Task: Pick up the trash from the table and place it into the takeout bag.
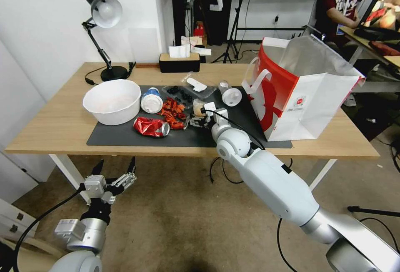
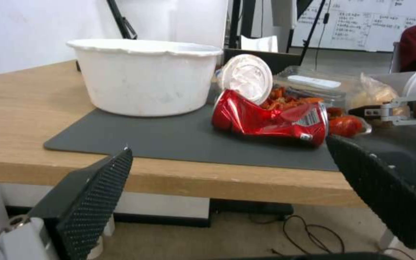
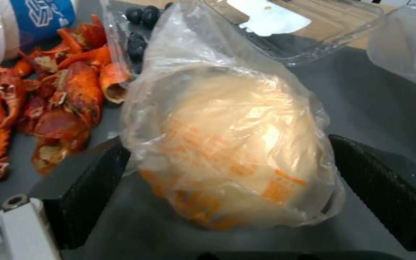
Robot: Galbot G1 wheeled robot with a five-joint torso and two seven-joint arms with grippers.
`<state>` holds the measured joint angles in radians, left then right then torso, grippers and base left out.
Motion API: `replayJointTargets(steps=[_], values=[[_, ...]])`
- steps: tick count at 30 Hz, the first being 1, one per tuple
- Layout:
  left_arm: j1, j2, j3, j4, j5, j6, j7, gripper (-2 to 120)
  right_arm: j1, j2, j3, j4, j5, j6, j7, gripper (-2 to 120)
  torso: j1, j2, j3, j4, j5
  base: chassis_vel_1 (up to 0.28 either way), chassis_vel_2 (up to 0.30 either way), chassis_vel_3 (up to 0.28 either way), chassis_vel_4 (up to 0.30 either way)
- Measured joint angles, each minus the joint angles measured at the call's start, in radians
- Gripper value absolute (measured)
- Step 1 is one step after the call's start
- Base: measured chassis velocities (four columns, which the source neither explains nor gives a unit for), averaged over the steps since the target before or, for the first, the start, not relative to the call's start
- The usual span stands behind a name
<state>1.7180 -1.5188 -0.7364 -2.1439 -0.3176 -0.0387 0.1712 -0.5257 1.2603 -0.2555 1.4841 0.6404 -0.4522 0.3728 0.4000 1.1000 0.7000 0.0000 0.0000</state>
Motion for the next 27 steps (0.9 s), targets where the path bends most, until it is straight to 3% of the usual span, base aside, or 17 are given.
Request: replayJointTargets(steps=[27], values=[[-0.001, 0.007, 0.007, -0.001, -0.028, 0.006, -0.016, 100, 0.021, 0.031, 0.01, -0.082, 0.049, 0.041, -0.026, 100, 0.0, 0.0, 0.0, 0.0, 0.0, 0.0, 0.0, 0.0, 0.0]])
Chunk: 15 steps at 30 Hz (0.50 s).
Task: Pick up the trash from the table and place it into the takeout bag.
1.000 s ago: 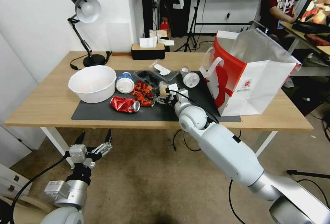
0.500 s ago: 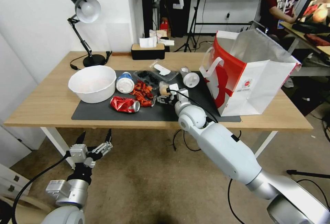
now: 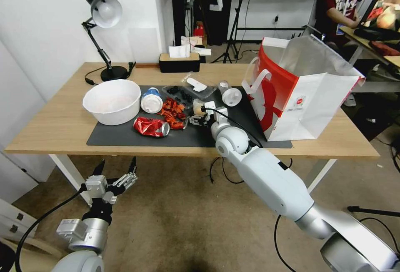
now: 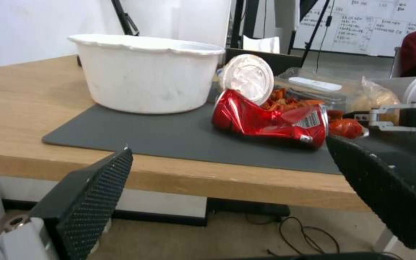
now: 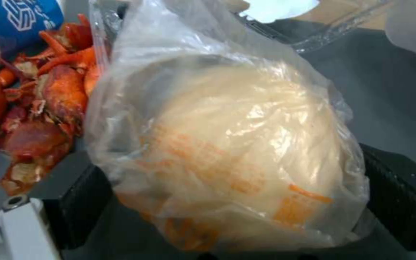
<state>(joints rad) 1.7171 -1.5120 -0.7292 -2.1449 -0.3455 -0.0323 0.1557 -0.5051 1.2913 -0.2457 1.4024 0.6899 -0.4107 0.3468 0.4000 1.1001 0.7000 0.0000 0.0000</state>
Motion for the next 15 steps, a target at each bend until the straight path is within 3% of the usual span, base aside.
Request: replayJointTargets(steps=[5, 11, 15], values=[[-0.003, 0.001, 0.002, 0.002, -0.001, 0.001, -0.001, 100, 0.0, -0.001, 0.003, -0.002, 0.002, 0.001, 0.005, 91, 0.0, 0.0, 0.0, 0.0, 0.0, 0.0, 0.0, 0.0, 0.0], [-0.007, 0.001, 0.009, 0.007, -0.001, 0.003, -0.001, 100, -0.004, -0.003, 0.004, 0.003, 0.001, 0.006, 0.012, 64, 0.0, 0.0, 0.0, 0.0, 0.0001, 0.0, 0.0, 0.0, 0.0], [-0.009, 0.001, 0.01, 0.009, 0.0, 0.004, -0.001, 100, -0.007, -0.007, 0.005, 0.011, -0.001, 0.009, 0.015, 56, 0.0, 0.0, 0.0, -0.0001, 0.0, 0.0, 0.0, 0.0, 0.0]])
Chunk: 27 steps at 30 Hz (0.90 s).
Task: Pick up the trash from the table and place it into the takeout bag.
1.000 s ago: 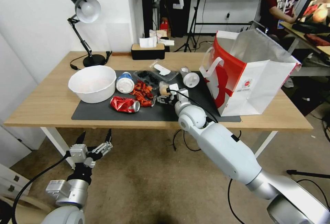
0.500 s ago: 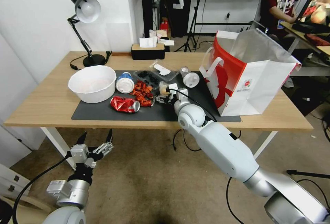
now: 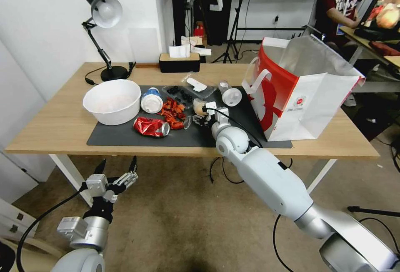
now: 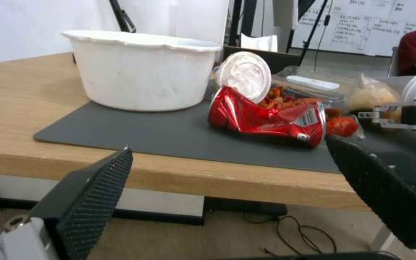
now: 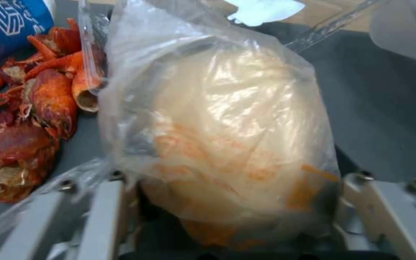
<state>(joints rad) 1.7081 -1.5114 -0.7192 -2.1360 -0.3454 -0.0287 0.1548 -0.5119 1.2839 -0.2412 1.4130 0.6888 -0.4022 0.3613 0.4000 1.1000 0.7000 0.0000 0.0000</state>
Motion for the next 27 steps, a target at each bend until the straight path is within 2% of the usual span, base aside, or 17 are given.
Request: replayJointTargets(steps=[2, 3, 6, 7, 10, 13, 17, 20, 27], values=[[0.0, -0.001, 0.0, 0.0, 0.0, 0.0, 0.0, 100, -0.005, -0.004, 0.0, 0.007, -0.003, 0.008, 0.002, 43, 0.0, 0.0, 0.0, 0.0, 0.0, 0.0, 0.0, 0.0, 0.0], [0.0, -0.001, 0.0, 0.0, 0.0, 0.0, 0.0, 100, -0.005, -0.004, 0.0, 0.007, -0.003, 0.008, 0.002, 43, 0.0, 0.0, 0.0, 0.0, 0.0, 0.0, 0.0, 0.0, 0.0], [-0.001, -0.001, 0.0, 0.001, 0.001, 0.0, 0.0, 100, -0.014, -0.007, 0.001, 0.022, -0.017, 0.017, 0.003, 30, 0.0, 0.0, 0.0, 0.0, 0.0, 0.0, 0.0, 0.0, 0.0], [-0.001, -0.001, 0.0, 0.001, 0.001, 0.0, 0.0, 100, -0.014, -0.007, 0.001, 0.022, -0.017, 0.017, 0.003, 30, 0.0, 0.0, 0.0, 0.0, 0.0, 0.0, 0.0, 0.0, 0.0], [-0.002, -0.001, -0.001, 0.0, 0.001, 0.001, 0.0, 100, -0.027, -0.016, 0.011, 0.05, -0.029, 0.029, 0.003, 15, 0.0, 0.0, 0.0, 0.0001, 0.0, 0.0, 0.0, 0.0, 0.0], [-0.002, -0.001, -0.003, -0.005, 0.001, 0.001, 0.0, 100, -0.039, -0.036, 0.029, 0.098, -0.054, 0.041, 0.003, 8, 0.0, 0.0, 0.0, 0.0001, 0.0001, 0.0, 0.0, 0.0, 0.0], [-0.001, 0.0, -0.005, -0.008, 0.001, 0.002, 0.0, 100, -0.054, -0.065, 0.047, 0.17, -0.079, 0.053, -0.001, 7, 0.0, 0.0, 0.0, 0.0, 0.0, 0.0, 0.0, 0.0, 0.0], [-0.001, 0.0, -0.005, -0.009, 0.002, 0.002, 0.001, 100, -0.086, -0.119, 0.081, 0.298, -0.095, 0.056, -0.001, 6, 0.0, 0.0, 0.0, 0.0, 0.0, 0.0, 0.0, 0.0, 0.0], [-0.001, -0.001, -0.002, -0.009, 0.008, 0.002, 0.0, 100, -0.152, -0.201, 0.154, 0.447, -0.115, 0.066, -0.019, 6, 0.0, 0.0, 0.0, -0.0001, 0.0002, 0.0, 0.0, 0.0, 0.0]])
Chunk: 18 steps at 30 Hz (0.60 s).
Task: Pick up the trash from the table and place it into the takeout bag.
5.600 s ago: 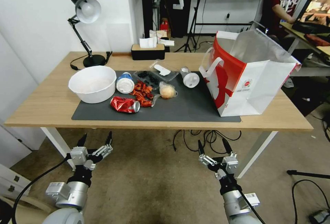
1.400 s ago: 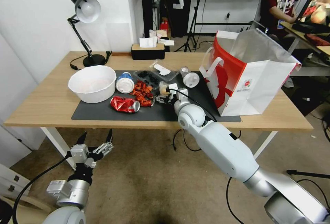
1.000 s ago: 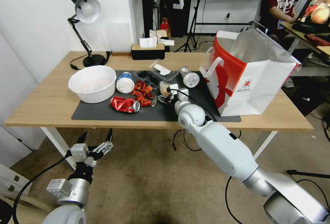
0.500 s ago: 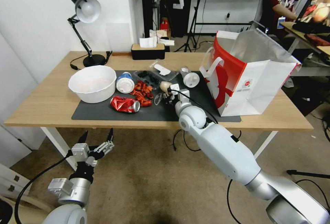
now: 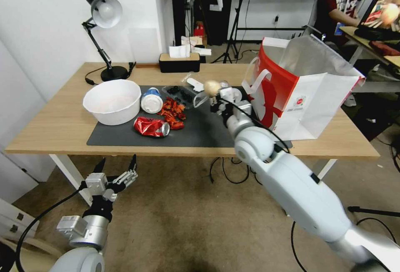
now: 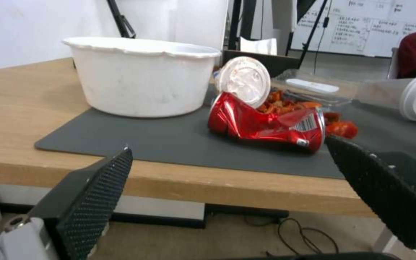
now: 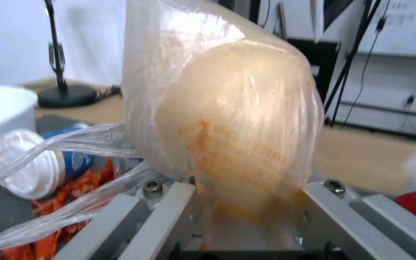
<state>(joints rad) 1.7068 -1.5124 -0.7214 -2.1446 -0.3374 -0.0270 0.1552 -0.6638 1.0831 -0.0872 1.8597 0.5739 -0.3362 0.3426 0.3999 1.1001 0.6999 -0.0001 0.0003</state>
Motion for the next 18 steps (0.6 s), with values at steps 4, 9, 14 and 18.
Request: replayJointTargets(steps=[4, 9, 14, 18], values=[[0.002, -0.002, 0.001, -0.003, 0.002, 0.0, 0.0, 100, -0.025, -0.055, 0.052, 0.071, -0.006, 0.022, -0.035, 6, 0.0, 0.0, 0.0, 0.0001, 0.0001, 0.0, 0.0, 0.0, 0.0], [0.003, -0.003, 0.003, -0.005, 0.002, -0.001, 0.0, 100, -0.021, -0.119, 0.138, 0.152, -0.01, 0.045, -0.049, 6, 0.0, 0.0, 0.0, 0.0, 0.0, 0.0, 0.0, 0.0, 0.0], [0.003, -0.004, 0.005, -0.005, 0.003, -0.001, 0.0, 100, 0.026, -0.169, 0.219, 0.197, -0.01, 0.031, 0.032, 6, 0.0, 0.0, 0.0, 0.0002, -0.0002, 0.0, 0.0, 0.0, 0.0], [0.003, -0.005, 0.009, -0.006, 0.003, -0.002, 0.001, 100, 0.067, -0.201, 0.26, 0.175, 0.001, -0.023, 0.141, 6, 0.0, 0.0, 0.0, 0.0001, -0.0002, 0.0, 0.0, 0.0, 0.0]])
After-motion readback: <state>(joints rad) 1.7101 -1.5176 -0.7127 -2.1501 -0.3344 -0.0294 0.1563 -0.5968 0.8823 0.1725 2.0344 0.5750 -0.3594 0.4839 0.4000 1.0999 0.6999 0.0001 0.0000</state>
